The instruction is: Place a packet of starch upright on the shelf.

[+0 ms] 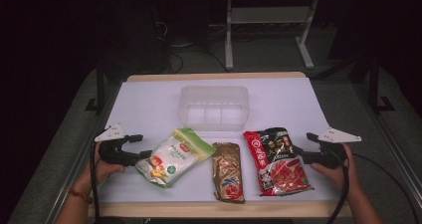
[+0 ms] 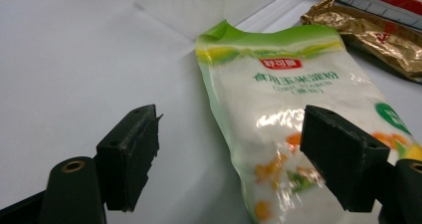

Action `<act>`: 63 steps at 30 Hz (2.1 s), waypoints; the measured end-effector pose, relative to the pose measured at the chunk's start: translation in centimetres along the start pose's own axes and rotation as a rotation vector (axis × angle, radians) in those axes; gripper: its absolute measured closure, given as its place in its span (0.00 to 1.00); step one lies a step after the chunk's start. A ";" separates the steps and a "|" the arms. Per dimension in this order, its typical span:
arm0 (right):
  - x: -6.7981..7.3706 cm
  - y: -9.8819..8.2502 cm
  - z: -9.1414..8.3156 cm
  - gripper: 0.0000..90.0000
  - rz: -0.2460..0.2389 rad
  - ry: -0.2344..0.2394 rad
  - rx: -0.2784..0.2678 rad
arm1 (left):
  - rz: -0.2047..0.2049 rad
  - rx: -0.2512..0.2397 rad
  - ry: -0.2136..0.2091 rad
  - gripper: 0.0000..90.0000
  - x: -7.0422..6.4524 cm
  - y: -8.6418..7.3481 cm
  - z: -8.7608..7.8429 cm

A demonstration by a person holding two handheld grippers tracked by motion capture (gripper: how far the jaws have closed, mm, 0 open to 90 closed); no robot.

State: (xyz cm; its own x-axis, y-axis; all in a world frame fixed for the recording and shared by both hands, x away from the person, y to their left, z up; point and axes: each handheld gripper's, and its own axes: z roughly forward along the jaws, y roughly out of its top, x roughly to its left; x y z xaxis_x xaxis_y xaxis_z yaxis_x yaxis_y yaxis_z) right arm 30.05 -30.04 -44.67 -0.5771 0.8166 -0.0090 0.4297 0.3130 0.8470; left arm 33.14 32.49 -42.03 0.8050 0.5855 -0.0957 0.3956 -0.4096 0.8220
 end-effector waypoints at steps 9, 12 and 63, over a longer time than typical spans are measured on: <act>0.3 0.2 0.3 0.27 -0.011 0.010 0.015 | -0.005 0.048 -0.027 0.21 1.1 1.4 2.1; 0.3 0.2 0.4 0.27 -0.007 0.012 0.021 | -0.010 0.054 -0.053 0.21 1.5 2.0 2.6; 0.9 0.0 0.7 0.29 -0.037 0.033 0.059 | 0.021 0.226 -0.101 1.00 1.2 5.1 9.0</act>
State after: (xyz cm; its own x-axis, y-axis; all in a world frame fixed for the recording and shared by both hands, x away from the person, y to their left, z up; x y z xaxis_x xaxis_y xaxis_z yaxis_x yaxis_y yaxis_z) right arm 30.06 -28.92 -45.05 -0.6156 0.7878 -0.0213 0.4475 0.3717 0.8134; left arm 40.15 24.76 -43.00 0.8495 0.5072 -0.1450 0.4583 -0.5734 0.6791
